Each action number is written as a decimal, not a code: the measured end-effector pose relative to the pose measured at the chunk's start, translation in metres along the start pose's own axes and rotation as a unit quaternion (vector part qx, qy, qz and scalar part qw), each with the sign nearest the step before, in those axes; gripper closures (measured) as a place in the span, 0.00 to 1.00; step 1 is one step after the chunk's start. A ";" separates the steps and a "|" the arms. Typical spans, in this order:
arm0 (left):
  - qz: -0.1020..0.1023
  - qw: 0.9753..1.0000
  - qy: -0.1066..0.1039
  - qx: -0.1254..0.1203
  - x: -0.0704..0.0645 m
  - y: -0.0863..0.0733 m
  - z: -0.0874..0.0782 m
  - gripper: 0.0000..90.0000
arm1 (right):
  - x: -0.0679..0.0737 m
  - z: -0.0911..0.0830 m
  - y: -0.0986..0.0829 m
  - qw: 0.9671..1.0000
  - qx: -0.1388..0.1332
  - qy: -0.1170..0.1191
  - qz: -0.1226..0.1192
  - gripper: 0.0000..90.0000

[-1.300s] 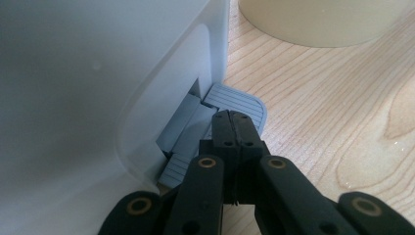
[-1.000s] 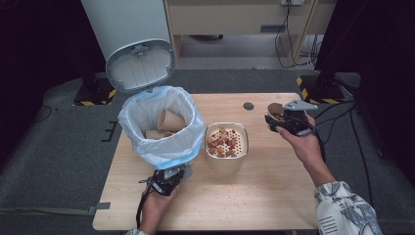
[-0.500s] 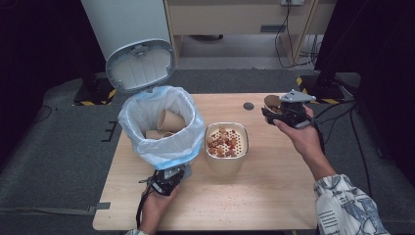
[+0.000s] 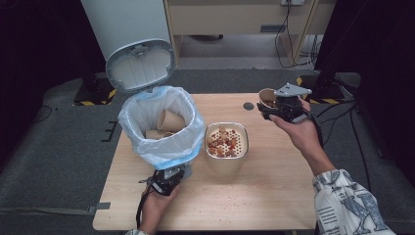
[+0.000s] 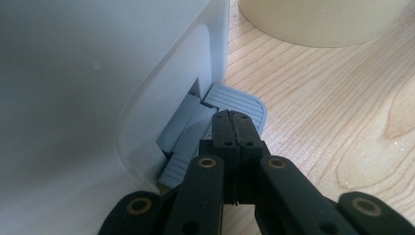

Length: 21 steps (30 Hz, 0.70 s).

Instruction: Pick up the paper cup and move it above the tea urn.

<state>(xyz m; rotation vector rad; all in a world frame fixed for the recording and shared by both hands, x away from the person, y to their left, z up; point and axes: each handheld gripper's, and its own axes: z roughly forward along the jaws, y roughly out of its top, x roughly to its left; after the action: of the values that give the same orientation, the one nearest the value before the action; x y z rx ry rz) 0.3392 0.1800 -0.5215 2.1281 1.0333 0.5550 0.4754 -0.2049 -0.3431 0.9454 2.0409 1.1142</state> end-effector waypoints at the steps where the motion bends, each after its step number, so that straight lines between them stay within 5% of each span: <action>1: 0.000 1.000 0.000 0.000 0.000 0.000 0.000 1.00 | 0.001 0.000 0.001 1.000 0.000 0.000 -0.002 0.41; 21: 0.000 1.000 0.000 0.000 0.000 0.000 0.000 1.00 | 0.013 0.002 0.023 0.999 -0.008 0.007 -0.038 0.41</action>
<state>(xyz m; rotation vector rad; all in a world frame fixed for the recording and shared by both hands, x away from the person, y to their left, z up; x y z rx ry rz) 0.3393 0.1801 -0.5215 2.1288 1.0321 0.5548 0.4769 -0.1848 -0.3264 0.8457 2.0587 1.0986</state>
